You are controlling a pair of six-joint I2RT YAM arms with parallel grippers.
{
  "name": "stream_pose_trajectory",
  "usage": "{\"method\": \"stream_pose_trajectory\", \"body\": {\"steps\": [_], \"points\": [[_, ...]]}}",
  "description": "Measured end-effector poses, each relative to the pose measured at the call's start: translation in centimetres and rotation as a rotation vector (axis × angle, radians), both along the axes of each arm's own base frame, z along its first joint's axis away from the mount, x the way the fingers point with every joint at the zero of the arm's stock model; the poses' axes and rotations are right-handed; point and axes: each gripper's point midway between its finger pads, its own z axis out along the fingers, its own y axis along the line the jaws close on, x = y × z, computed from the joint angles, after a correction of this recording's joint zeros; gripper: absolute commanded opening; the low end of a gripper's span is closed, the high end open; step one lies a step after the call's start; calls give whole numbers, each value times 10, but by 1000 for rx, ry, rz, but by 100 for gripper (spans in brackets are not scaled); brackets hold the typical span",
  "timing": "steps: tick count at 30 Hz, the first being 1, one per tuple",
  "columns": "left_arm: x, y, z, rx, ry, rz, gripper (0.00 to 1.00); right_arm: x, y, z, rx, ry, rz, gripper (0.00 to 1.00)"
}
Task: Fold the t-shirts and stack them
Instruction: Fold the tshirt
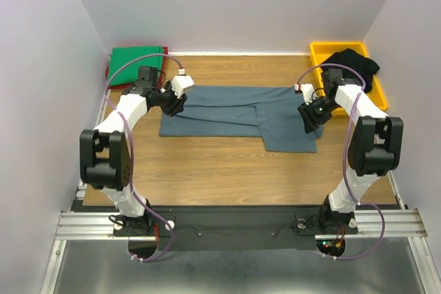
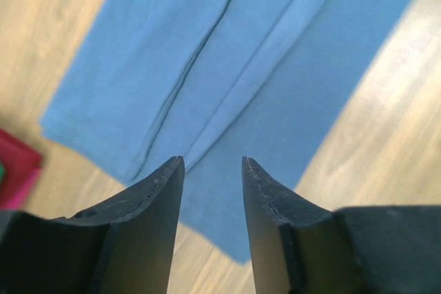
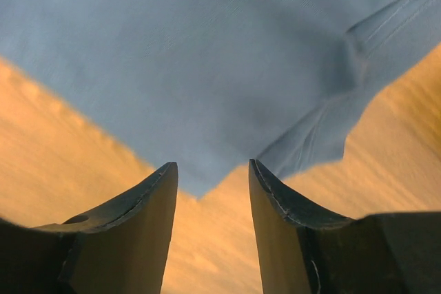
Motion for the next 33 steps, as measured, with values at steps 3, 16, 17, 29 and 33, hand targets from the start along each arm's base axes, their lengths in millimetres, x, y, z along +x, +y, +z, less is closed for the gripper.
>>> {"method": "stream_pose_trajectory", "body": {"steps": [3, 16, 17, 29, 33], "points": [[11, 7, -39, 9, 92, 73, 43, 12, 1, -15, 10, 14, -47, 49], [-5, 31, -109, 89, 207, 193, 37, 41, 1, -52, 20, 11, -147, 43], [-10, 33, -110, 92, 200, 192, 37, 38, 2, -52, 20, 8, -147, 43], [-73, 55, -106, 140, 259, 163, 50, -26, 13, -27, 51, 67, -101, 52], [-77, 35, -78, 97, 235, 78, 53, -36, 12, 14, 43, -31, -50, 49]]}}
